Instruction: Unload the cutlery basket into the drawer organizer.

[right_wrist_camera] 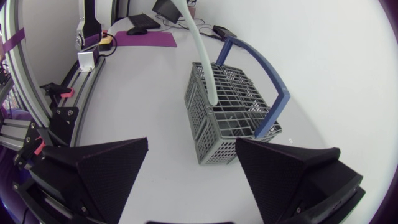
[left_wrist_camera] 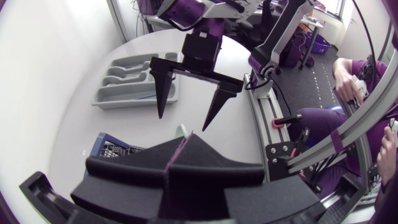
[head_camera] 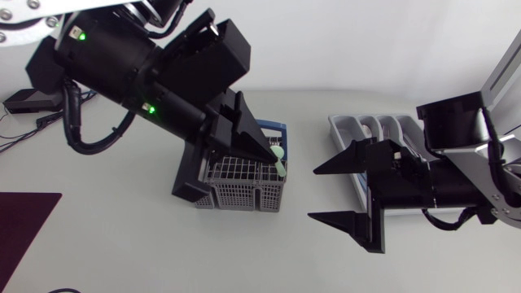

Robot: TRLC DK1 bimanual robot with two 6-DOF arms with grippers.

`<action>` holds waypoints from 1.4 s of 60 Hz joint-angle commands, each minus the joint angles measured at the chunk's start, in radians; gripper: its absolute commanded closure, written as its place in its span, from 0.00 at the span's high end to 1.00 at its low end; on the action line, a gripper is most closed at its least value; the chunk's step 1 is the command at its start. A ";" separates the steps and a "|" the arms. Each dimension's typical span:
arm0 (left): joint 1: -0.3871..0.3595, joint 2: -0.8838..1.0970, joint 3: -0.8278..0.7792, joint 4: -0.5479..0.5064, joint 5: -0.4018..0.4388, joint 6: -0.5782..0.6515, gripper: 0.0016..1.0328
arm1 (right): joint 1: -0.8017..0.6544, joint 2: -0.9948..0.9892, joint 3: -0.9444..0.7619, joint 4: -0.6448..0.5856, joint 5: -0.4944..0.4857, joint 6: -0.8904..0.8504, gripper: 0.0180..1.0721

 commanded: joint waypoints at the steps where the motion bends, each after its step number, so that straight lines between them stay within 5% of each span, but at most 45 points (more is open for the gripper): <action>1: -0.022 -0.032 -0.045 -0.017 0.014 0.044 0.09 | 0.012 -0.042 0.032 -0.045 0.005 -0.025 0.96; 35: -0.012 0.042 -0.205 0.041 0.140 0.291 0.03 | 0.101 -0.082 0.019 -0.166 0.002 -0.099 0.95; 57: -0.003 0.121 -0.213 0.061 0.161 0.436 0.03 | 0.133 0.011 0.021 -0.161 -0.018 -0.168 0.86; 71: -0.002 0.152 -0.194 0.081 0.174 0.470 0.03 | 0.133 0.094 0.032 -0.124 -0.039 -0.195 0.70; 84: 0.012 0.195 -0.171 0.079 0.187 0.479 0.03 | 0.133 0.116 0.042 -0.080 -0.044 -0.192 0.44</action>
